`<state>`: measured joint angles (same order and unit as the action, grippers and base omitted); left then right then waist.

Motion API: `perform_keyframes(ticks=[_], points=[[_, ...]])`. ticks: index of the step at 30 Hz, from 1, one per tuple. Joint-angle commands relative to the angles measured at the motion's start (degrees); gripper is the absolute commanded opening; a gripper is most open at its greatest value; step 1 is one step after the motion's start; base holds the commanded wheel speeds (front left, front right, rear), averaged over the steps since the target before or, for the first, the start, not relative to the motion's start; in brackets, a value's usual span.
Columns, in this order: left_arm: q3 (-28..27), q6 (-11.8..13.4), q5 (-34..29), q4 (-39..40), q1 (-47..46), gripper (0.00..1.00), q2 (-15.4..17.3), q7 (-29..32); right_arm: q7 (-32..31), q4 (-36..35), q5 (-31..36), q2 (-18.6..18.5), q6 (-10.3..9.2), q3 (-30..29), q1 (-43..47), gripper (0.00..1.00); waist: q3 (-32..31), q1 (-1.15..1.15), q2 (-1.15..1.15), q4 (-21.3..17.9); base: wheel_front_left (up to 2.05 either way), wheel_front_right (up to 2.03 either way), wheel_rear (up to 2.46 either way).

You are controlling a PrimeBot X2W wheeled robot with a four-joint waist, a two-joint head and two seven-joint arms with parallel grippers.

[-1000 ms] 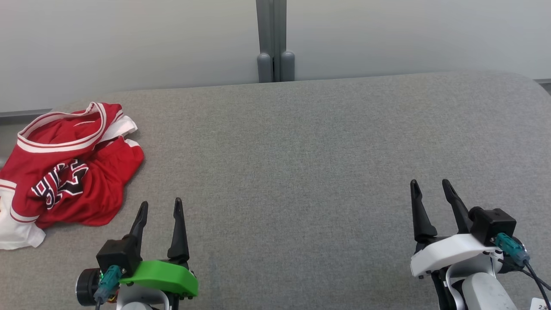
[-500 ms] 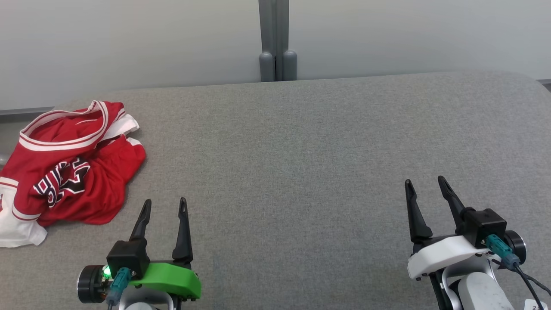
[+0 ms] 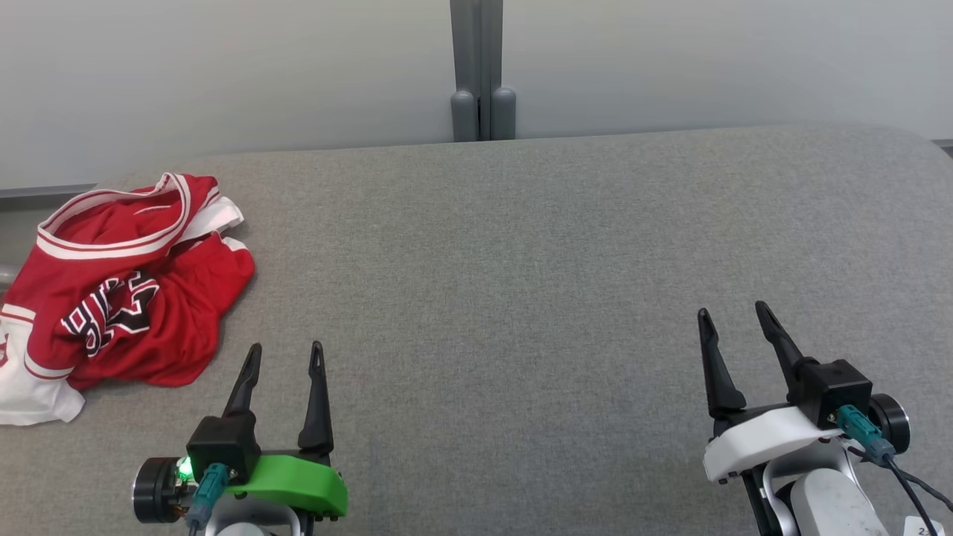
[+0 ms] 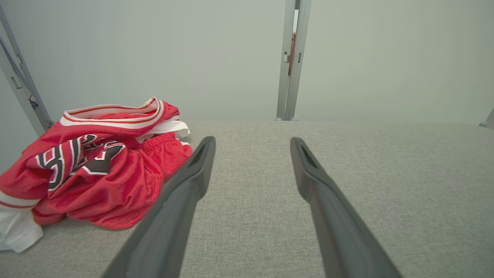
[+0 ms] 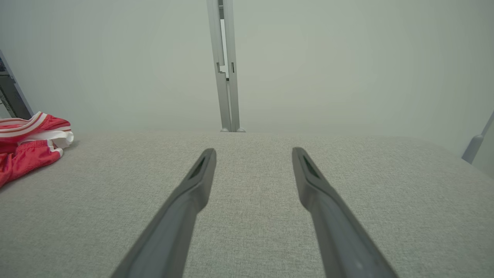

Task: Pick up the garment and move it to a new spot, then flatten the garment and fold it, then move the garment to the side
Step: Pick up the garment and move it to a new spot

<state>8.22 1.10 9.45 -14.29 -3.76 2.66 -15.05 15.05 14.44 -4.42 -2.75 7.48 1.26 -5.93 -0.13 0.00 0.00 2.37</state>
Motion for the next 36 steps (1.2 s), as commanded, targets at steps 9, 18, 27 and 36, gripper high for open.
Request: perform_keyframes(ticks=[9,18,27,36], points=[[0.37,0.4,1.21,0.24,-0.12,1.0,0.39,-0.13,0.19,-0.93,-0.11,-0.22,0.03,-0.06,0.7,1.0,-0.39,0.0,0.0,5.47,0.0,0.0,0.0],[-0.91,0.23,0.62,0.41,1.14,1.0,0.36,-0.13,0.19,-1.06,-0.92,-0.21,0.03,0.74,0.61,1.0,-0.86,0.0,0.0,15.37,0.0,0.0,0.0],[-4.12,-0.61,-1.16,0.41,2.44,1.0,0.76,-0.12,0.19,-1.02,-2.1,-0.21,0.03,1.67,1.27,1.0,-1.28,0.0,0.0,23.5,0.0,0.0,0.0],[-8.1,-0.21,-1.06,2.18,3.97,1.0,0.75,-0.12,0.19,-0.6,-2.29,-0.26,0.03,3.84,-0.14,1.0,-0.3,0.0,0.0,27.53,0.0,0.0,0.0]])
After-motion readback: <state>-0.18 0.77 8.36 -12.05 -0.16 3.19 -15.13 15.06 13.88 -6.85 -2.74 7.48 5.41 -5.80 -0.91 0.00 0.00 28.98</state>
